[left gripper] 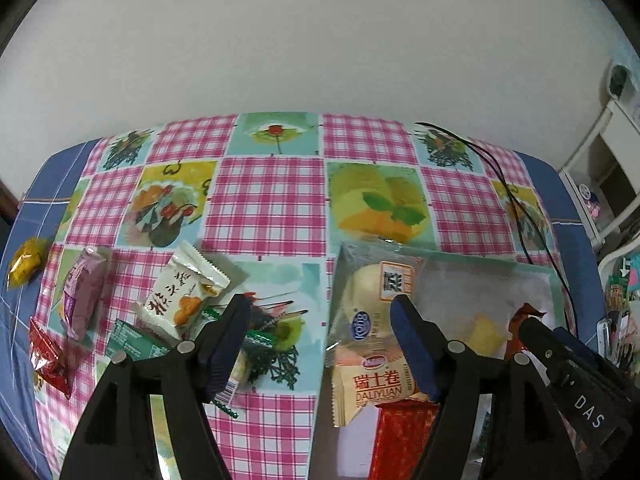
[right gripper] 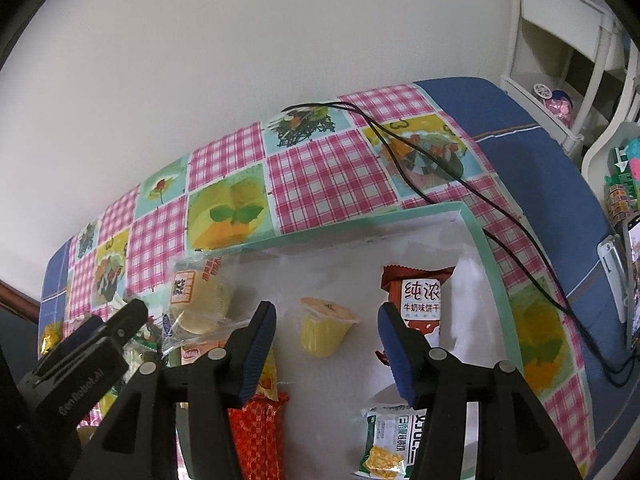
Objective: Organize snacks
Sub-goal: 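Lift both tools out of the tray and back toward the snack pile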
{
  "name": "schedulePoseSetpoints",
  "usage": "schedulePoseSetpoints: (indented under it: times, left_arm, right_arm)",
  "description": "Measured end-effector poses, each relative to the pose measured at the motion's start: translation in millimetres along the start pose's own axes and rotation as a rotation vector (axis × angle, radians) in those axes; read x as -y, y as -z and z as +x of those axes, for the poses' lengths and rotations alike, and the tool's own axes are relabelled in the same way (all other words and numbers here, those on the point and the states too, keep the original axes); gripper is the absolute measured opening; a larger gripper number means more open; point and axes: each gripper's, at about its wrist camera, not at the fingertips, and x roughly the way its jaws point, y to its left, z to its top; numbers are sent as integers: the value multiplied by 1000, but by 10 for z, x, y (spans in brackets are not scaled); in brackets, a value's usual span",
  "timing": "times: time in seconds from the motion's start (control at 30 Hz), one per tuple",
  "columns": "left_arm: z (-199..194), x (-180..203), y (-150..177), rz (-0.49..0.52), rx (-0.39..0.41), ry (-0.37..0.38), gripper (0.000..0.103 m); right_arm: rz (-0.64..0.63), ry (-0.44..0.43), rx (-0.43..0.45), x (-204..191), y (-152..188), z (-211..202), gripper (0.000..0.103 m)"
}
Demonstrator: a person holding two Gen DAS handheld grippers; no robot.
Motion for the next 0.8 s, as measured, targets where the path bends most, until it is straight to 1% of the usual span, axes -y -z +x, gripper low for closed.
schedulePoseSetpoints:
  times: [0.03,0.1,0.13,0.2,0.23,0.27,0.3,0.37,0.4,0.5,0.6,0.67,0.73,0.8]
  left_arm:
    - [8,-9,1,-1,-1,-5,73]
    - [43,-25,9,-8,-7,-17,74]
    - [56,-35,12,-11,-11,-23,80]
    - [93,-61,19,-25,-13,-53,85]
    - [114,-78,23,-32,-12,-75,85]
    - [128,-94,27,-37,-12,-88,85]
    - [147,-113,31,-43,-12,-107,85]
    - [173,-148,41,-55,-10,-128,89]
    - [184,-164,46,-61,-10,-136,94]
    - [218,-212,54,-78,-8,-161,95]
    - [234,-246,59,-94,-1,-180,96]
    - [231,-266,61,-104,5,-183,97]
    - [221,-284,62,-113,12,-182,102]
    - [219,-301,64,-119,16,-179,102]
  right_arm:
    - [0,0,-4,-3,5,18,58]
    - [-3,4,-15,-6,18,64,63]
    - [-6,7,-21,-9,25,92,66]
    - [-14,13,-34,-14,41,159,71]
    - [-18,16,-40,-20,51,187,76]
    - [-21,18,-46,-24,59,218,83]
    - [-25,22,-52,-29,70,250,87]
    - [-30,35,-56,-35,88,305,102]
    - [-30,37,-54,-35,93,316,103]
    - [-36,40,-55,-48,110,358,103]
    - [-34,25,-48,-65,120,376,103]
    - [-42,14,-44,-94,123,375,103]
    - [-58,8,-32,-130,125,358,103]
    - [-81,11,-14,-168,133,331,103]
